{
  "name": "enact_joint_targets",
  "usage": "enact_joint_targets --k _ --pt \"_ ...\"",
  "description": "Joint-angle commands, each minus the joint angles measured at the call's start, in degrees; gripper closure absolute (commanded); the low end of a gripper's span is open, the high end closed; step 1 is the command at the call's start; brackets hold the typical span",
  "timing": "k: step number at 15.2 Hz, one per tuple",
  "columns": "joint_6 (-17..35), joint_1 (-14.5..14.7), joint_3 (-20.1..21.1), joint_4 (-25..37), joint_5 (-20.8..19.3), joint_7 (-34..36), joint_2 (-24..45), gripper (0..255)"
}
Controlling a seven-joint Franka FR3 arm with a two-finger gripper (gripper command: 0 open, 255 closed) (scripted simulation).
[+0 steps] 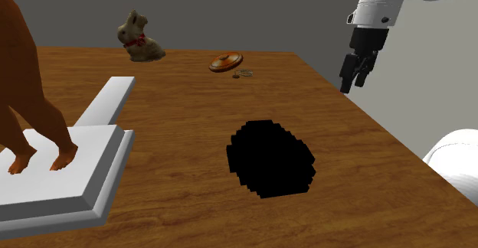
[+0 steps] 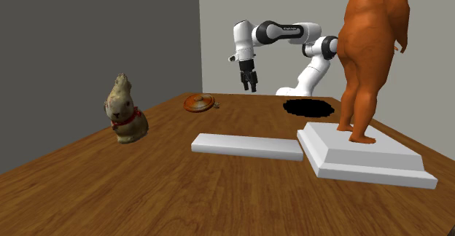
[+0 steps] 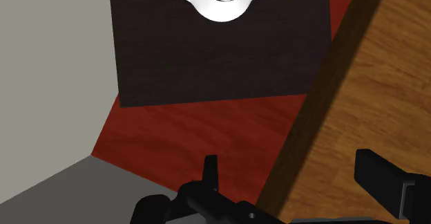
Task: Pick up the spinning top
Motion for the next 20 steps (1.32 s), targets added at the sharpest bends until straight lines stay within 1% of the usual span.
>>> enact_joint_targets --k 1,5,10,15,20 --pt "0.00 0.00 0.00 0.00 0.00 0.00 0.00 0" --pt "3.48 2.85 0.38 6.01 0.02 -4.65 8.49 0" --pt "6.19 5.99 1.32 14.48 0.17 -10.25 18.36 0" --pt "7.36 8.71 2.78 23.85 0.24 -15.52 27.52 0" --pt "7.24 11.15 4.74 34.06 -0.03 -20.34 36.17 0"
